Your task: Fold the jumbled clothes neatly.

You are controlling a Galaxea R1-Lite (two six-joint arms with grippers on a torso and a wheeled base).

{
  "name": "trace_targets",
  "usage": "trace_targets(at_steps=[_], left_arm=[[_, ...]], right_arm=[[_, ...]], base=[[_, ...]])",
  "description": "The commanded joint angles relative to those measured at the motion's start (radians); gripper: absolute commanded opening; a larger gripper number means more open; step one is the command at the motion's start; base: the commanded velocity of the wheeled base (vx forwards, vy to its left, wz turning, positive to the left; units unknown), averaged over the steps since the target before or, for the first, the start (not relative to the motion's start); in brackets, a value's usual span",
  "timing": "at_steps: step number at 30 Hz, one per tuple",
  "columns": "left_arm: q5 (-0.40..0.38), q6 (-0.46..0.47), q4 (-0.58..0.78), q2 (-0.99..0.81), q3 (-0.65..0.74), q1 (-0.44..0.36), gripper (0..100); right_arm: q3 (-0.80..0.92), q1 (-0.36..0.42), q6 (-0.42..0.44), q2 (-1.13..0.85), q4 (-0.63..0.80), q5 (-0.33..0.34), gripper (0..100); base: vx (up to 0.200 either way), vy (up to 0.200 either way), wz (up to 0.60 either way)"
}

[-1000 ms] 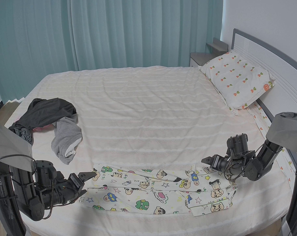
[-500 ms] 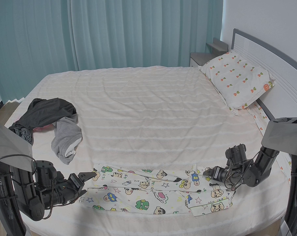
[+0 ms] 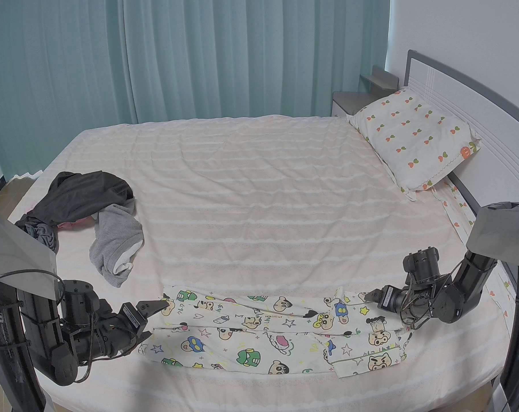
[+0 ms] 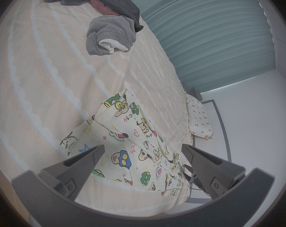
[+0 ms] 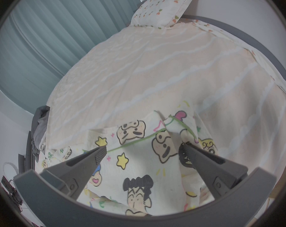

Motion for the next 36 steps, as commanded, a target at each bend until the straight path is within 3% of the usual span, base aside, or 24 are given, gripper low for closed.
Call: trace_targets(at_steps=[1, 16, 26, 36], left_arm=[[-0.002, 0.001, -0.018, 0.003, -0.003, 0.000, 100], [-0.002, 0.001, -0.018, 0.008, -0.003, 0.000, 100], [-0.002, 0.002, -0.018, 0.008, -0.003, 0.000, 100], [-0.002, 0.002, -0.018, 0.010, -0.003, 0.002, 100]], right_arm=[[-0.014, 0.020, -0.001, -0.067, -0.002, -0.002, 100], [-0.202, 0.240, 0.001, 0.068, 0.090, 0.066, 100], [-0.217, 0.287, 0.001, 0.073, 0.165, 0.158, 100], [-0.266, 0.321, -0.044, 0.073, 0.294, 0.153, 100]], base=[[0.000, 0.000, 0.00], [0.000, 0.000, 0.00], [0.000, 0.000, 0.00], [0.000, 0.000, 0.00]])
